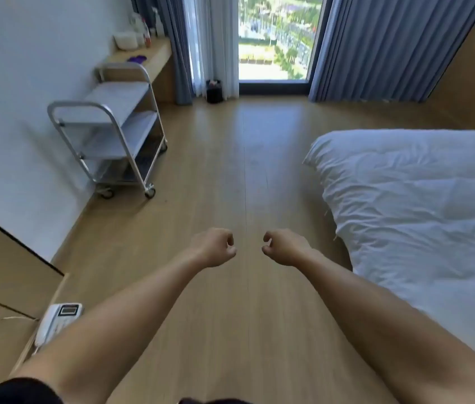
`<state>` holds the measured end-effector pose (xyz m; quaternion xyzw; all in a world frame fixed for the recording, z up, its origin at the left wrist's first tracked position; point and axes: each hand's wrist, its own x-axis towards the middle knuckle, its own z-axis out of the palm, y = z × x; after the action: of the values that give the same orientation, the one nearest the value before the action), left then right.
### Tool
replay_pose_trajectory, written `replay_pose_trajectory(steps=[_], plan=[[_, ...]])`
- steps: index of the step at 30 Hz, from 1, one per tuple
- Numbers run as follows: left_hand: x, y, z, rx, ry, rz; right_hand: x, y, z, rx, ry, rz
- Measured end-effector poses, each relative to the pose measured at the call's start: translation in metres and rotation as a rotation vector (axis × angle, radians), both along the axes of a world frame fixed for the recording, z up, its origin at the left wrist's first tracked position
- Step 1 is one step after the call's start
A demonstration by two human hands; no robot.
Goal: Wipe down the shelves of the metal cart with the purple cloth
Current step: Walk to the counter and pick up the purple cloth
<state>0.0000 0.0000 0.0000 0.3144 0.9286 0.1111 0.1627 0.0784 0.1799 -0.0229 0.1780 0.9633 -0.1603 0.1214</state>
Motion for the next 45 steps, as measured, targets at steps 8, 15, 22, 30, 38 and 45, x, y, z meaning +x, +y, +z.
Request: replay_pose_trajectory(steps=[8, 15, 22, 30, 38, 45], plan=[[-0.004, -0.029, -0.03, 0.008, 0.065, -0.038, -0.016, -0.005, -0.02, -0.104, 0.116, -0.054], [-0.074, -0.04, -0.048, 0.007, 0.146, -0.031, -0.081, -0.008, -0.022, 0.032, 0.246, 0.103], [-0.176, -0.053, -0.044, 0.085, -0.02, 0.02, -0.184, -0.016, -0.02, -0.1, 0.207, -0.039], [-0.304, -0.028, -0.031, 0.086, -0.039, 0.049, -0.316, -0.009, -0.009, -0.127, 0.155, -0.028], [-0.441, 0.033, -0.04, 0.04, -0.024, 0.01, -0.452, 0.045, -0.035, -0.121, 0.212, -0.004], [-0.582, 0.104, -0.038, -0.063, 0.014, -0.005, -0.6, 0.118, -0.042, -0.108, 0.132, 0.045]])
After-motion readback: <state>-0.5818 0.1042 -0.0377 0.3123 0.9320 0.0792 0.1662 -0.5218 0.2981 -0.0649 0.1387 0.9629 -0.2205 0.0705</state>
